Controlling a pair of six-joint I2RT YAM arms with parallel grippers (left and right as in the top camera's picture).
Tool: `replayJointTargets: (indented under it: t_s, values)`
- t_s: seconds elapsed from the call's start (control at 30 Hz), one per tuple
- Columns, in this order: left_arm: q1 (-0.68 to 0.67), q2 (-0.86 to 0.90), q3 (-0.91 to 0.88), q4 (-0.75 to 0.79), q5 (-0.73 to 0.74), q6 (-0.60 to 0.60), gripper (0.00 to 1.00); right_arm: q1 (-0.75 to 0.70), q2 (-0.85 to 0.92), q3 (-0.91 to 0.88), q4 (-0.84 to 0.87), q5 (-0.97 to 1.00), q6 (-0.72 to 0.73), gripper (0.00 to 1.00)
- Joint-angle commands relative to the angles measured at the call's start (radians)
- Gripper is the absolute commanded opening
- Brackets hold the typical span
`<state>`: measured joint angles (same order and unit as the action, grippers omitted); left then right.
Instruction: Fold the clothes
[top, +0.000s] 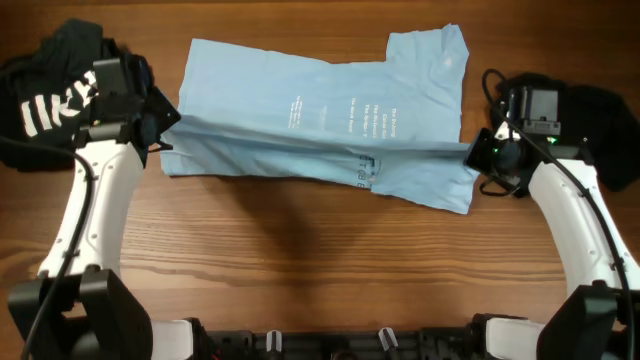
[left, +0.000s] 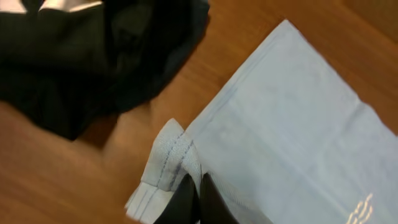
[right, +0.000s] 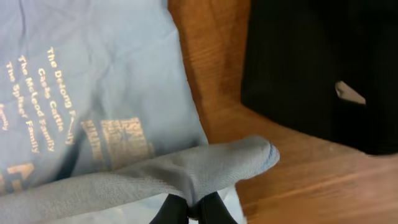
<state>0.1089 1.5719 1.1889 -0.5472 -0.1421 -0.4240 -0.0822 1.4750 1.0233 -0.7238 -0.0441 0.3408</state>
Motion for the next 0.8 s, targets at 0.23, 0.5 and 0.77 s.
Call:
replayJointTargets:
  t_s: [0.23, 0.5, 0.77]
  values:
    - [-0.003, 0.111, 0.014, 0.079, -0.035, 0.002, 0.04, -0.007, 0.089, 0.024, 0.053, 0.022, -0.028, 0.04]
    - [-0.034, 0.161, 0.014, 0.151, -0.035, 0.002, 0.04, -0.007, 0.165, 0.024, 0.232, 0.022, -0.036, 0.41]
    - [-0.06, 0.18, 0.017, 0.222, -0.066, 0.12, 0.83, -0.007, 0.171, 0.041, 0.32, 0.021, -0.053, 0.86]
